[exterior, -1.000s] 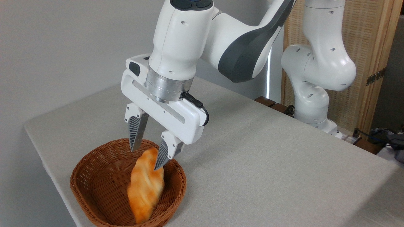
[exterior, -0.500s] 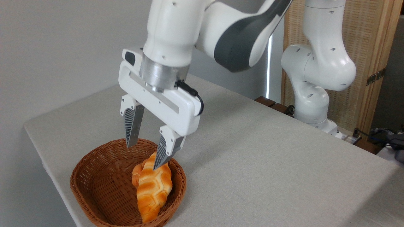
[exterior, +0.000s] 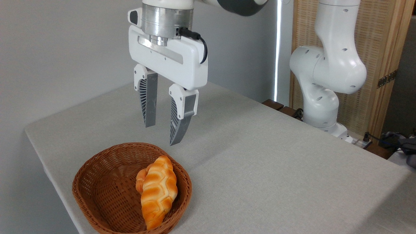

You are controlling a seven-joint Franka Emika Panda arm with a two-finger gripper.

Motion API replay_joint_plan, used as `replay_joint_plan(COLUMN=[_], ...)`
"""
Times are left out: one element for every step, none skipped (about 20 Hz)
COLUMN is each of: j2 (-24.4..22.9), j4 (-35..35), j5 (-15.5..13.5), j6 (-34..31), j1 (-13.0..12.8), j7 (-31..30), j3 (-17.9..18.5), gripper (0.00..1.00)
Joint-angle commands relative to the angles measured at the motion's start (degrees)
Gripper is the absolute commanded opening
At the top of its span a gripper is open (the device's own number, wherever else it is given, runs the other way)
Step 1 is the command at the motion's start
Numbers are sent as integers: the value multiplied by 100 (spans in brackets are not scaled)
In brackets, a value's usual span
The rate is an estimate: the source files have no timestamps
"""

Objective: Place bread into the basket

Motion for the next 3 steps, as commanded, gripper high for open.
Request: replay_joint_plan(j2=[105,166,184], j4=[82,65,73], j5=[148,148,157], j6=[-236,-263,-280], j1=[-3,-3,5], j7=[-72,-63,-37], j3=[34,26,43], gripper=[100,100,100])
